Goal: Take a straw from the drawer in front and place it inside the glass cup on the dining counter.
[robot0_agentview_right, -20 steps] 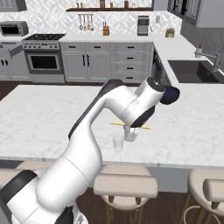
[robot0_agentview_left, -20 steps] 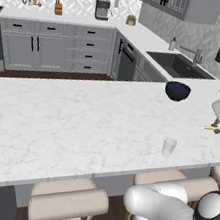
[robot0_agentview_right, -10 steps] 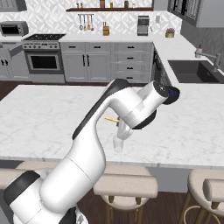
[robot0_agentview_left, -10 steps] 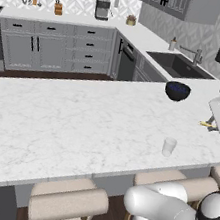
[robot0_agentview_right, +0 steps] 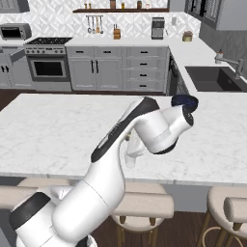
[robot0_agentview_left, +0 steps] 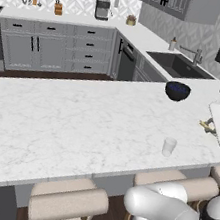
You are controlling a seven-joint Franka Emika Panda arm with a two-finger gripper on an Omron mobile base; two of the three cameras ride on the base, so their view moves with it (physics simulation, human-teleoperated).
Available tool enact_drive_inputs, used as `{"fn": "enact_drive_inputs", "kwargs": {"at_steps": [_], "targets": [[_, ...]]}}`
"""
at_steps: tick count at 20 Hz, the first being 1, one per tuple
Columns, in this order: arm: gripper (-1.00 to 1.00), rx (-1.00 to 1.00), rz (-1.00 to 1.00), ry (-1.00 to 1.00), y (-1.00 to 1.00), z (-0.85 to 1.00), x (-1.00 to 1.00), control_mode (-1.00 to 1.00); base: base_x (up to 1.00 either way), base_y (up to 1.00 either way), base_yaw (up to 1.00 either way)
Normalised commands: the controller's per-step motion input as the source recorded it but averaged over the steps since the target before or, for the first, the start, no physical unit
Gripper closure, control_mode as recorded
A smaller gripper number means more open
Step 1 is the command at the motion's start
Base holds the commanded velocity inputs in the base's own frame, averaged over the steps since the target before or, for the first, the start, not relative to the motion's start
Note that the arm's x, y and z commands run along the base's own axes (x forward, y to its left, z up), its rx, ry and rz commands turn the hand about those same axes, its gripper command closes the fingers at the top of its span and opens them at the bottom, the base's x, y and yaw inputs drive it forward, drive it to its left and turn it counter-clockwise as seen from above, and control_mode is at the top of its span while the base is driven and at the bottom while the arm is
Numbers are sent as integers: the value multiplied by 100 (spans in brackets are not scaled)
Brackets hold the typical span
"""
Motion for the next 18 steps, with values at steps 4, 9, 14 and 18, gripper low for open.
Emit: {"fn": "enact_drive_inputs", "kwargs": {"at_steps": [4,9,14,18], "targets": [[100,29,1,8,19,0,19,-100,0,0,0],[100,18,6,8,16,-9,19,-100,0,0,0],[100,8,15,13,3,-25,0,-100,0,0,0],[100,15,15,5,0,-26,0,-100,0,0,0]]}}
